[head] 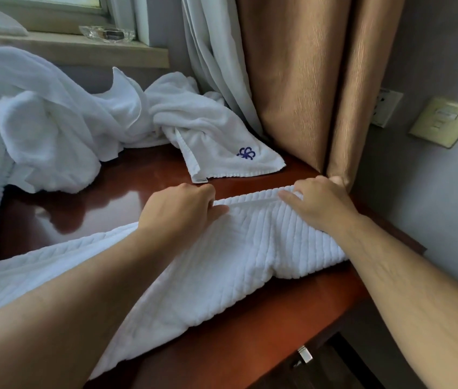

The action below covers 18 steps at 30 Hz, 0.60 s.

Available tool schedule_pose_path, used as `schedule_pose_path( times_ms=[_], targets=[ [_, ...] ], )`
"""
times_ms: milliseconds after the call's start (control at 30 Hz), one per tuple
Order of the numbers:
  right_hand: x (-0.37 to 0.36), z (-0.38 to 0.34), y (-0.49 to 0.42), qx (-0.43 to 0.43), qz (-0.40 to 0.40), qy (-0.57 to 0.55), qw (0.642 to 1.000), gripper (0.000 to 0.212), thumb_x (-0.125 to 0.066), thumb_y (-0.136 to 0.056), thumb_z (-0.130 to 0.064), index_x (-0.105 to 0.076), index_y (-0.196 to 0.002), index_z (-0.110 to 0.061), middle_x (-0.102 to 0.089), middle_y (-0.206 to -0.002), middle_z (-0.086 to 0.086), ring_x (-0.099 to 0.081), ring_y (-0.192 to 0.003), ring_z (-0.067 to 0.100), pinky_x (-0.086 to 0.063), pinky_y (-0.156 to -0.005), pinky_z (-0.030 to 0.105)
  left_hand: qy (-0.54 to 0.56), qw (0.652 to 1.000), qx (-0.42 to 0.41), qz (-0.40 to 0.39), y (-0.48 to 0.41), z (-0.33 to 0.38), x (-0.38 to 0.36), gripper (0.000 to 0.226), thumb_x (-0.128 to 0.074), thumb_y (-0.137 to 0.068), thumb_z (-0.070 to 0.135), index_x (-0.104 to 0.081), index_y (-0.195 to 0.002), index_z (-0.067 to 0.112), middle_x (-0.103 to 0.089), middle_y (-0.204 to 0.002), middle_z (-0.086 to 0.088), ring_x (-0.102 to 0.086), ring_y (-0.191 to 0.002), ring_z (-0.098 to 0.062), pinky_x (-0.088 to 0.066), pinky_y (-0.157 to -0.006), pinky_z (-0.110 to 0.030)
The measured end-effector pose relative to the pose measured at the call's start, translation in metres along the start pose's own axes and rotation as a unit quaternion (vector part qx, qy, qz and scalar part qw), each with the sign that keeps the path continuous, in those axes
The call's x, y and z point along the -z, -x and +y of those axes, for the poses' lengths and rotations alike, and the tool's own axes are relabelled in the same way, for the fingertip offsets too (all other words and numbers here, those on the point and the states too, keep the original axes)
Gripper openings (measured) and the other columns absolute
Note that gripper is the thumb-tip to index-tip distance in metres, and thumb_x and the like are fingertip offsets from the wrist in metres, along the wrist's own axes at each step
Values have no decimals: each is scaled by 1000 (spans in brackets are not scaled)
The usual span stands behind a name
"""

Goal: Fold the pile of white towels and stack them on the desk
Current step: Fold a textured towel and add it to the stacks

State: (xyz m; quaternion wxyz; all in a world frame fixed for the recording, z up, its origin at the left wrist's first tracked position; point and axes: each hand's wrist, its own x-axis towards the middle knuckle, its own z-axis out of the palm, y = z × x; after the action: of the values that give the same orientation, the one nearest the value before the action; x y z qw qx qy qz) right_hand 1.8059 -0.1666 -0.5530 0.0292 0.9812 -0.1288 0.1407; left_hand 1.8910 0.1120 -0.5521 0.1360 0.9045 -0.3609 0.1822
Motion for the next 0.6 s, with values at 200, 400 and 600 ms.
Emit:
schedule_pose_path(
  times_ms=[200,400,600],
  targets=[
    [5,-18,-12,-49,48,119,991,53,-37,-98,-66,-63,-88,-20,-61,-92,1,-52,-98,24,-32,-92,43,-8,997,43,-62,1,-6,2,50,-39,-97,68,-46,-75,24,-54,-68,8,-51,-60,-14,-30,-48,-29],
    [2,-75,-2,-126,-26,-44,991,64,-34,-97,-65,-52,-139,-21,-48,-145,10,-39,-135,32,-29,-112,51,-29,993,89,-75,49,-30,10,42,-32,-97,65,-36,-80,26,-47,-75,9,-49,-69,-18,-33,-55,-34],
    [-4,-85,11,-40,-189,-115,974,80,-5,-91,-78,-10,-161,-39,1,-171,-1,9,-156,23,4,-124,49,-50,998,42,4,56,-54,17,43,-32,-94,63,-42,-80,24,-51,-68,6,-51,-62,-22,-35,-50,-31]
  ],
)
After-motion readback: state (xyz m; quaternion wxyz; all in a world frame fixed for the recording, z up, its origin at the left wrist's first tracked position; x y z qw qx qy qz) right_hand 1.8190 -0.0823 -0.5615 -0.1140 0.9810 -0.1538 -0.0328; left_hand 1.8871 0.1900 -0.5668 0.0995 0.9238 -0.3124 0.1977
